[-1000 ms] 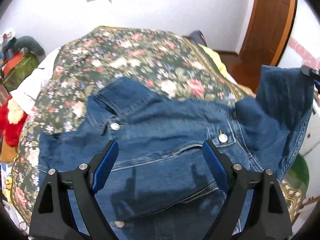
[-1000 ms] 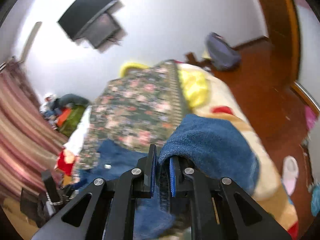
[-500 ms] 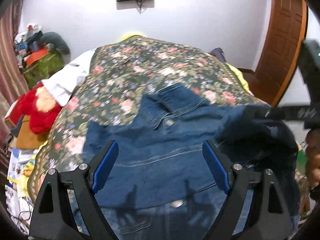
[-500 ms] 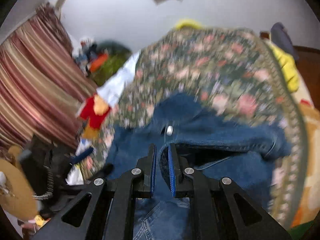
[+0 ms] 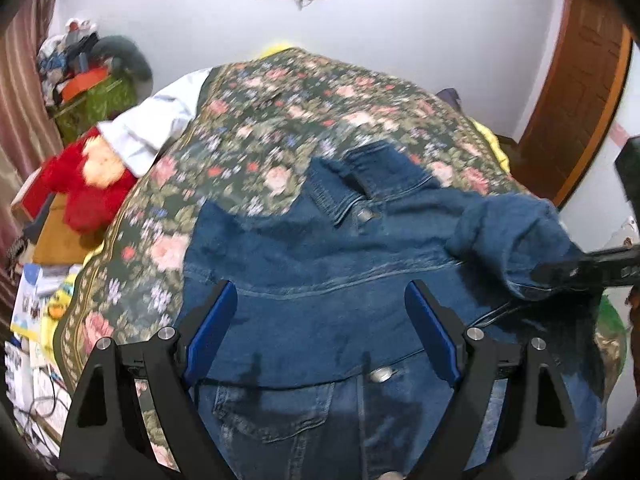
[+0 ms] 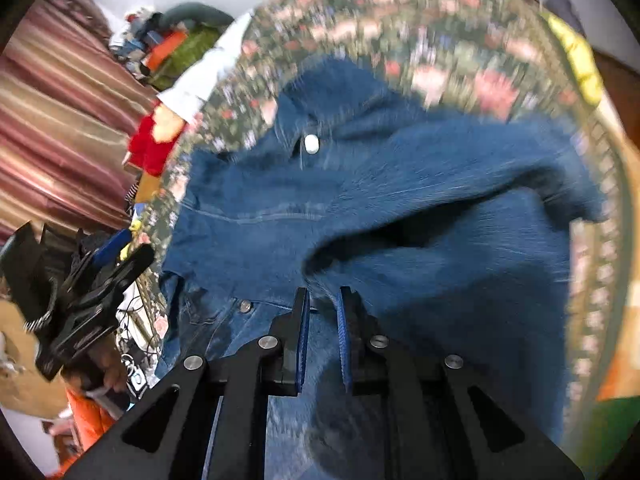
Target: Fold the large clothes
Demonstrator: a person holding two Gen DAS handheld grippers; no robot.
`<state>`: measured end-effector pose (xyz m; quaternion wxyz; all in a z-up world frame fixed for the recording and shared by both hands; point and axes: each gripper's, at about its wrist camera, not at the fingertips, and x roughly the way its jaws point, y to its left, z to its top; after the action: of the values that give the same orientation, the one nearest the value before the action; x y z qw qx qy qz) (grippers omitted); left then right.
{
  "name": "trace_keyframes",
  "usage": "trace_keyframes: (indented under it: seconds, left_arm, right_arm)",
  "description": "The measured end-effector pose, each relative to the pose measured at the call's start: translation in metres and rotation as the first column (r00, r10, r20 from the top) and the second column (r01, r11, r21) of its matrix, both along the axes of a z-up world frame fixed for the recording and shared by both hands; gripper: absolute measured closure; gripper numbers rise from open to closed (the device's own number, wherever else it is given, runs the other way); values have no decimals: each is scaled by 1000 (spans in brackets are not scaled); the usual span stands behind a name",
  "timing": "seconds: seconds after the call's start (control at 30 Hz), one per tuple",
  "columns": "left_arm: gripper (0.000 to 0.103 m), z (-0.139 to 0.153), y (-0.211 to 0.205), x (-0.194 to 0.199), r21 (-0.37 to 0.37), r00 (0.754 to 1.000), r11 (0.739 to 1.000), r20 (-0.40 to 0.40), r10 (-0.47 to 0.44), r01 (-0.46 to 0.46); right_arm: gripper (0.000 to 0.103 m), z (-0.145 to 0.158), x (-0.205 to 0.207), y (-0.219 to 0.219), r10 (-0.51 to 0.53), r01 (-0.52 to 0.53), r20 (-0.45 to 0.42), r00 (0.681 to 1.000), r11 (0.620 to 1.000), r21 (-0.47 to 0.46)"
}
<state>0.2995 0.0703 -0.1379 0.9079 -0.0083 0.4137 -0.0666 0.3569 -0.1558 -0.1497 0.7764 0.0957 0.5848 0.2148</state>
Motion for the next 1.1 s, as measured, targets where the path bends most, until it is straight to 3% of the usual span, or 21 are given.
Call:
trace_keyframes:
  seconds: [0.2,0.37,0.63,0.73,0.9,1.0,1.07,1.1]
  left_arm:
    - [17,30,-63,12,46,988,990,66,-138,136]
    - [17,38,-127,32,75,962,962,59,-265,261]
    - [17,7,-229,80,99,896,892,-101,-431,440]
    - [17,-12,-259,97,134,867,862,-185,-463,489]
    - [17,-38,-286,119,200,842,828,-270,-467,523]
    - [34,-48,-291,125,206,843,828,-273,-464,522]
    - [62,-50,-292,124,200,841,826,-265,-472,526]
    - [68,-49,-292,123,185,837,826,-265,-479,532]
  right_arm:
    - [93,63,-17,-52,-70,72,182,981,997,-3]
    - [93,70,-21,-104,-156,190,269,950,976,-106]
    - [93,20,-26,-160,-231,251,158,960,959,-128]
    - [93,5,-26,-171,-247,261,122,961,958,-122]
    - [93,-8,-24,-174,-236,248,105,966,961,-125]
    - [93,-13,-21,-168,-217,230,113,970,965,-123]
    - [93,-18,-15,-162,-196,210,113,974,970,-124]
    - [93,-19,-13,-161,-193,206,111,975,971,-124]
